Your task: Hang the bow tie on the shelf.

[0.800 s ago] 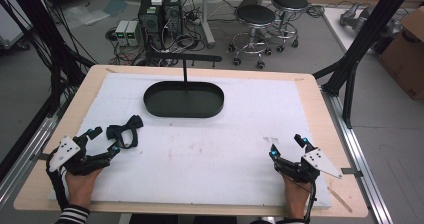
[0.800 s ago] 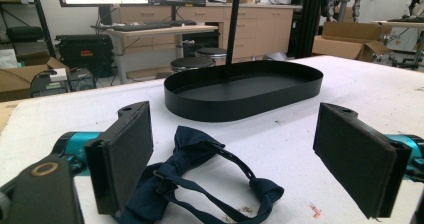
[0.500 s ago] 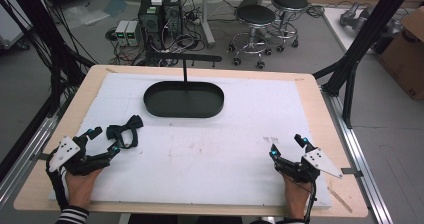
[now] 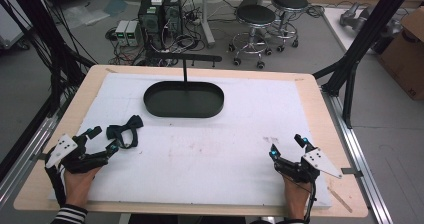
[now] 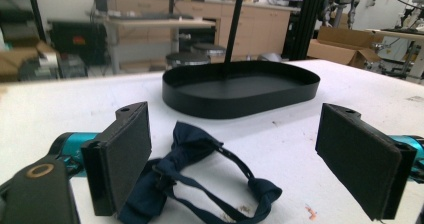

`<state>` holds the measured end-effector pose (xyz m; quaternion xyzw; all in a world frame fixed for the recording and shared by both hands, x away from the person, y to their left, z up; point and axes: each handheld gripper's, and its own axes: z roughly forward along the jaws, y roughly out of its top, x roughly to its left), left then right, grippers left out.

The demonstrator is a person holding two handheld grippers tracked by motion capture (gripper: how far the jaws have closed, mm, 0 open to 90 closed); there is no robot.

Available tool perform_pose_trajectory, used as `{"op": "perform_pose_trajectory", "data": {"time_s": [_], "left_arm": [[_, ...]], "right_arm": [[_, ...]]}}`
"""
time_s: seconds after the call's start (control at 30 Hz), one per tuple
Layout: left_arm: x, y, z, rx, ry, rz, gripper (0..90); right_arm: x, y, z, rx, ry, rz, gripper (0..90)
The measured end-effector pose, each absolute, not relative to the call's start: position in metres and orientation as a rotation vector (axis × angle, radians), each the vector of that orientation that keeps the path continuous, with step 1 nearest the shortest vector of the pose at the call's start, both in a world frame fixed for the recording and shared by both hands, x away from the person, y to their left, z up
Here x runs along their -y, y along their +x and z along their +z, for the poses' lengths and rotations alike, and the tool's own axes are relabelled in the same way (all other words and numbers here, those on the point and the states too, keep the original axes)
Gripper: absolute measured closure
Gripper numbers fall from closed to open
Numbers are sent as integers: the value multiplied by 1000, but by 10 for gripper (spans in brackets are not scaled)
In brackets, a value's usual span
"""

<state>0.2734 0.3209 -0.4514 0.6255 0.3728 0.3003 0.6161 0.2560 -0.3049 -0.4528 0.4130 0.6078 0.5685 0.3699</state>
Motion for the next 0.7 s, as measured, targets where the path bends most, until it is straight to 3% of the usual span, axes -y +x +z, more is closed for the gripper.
{"op": "perform_pose_trajectory", "data": {"time_s": [0.53,0.7], "left_arm": [[-324,295,-397,-782,1514,628,147],[-320,309,-386,-759,1610,622,149]], "right_arm": [[304,257,-452,-1570,1055,1445,87],[304,257,-452,-1571,1056,1444,87]]}}
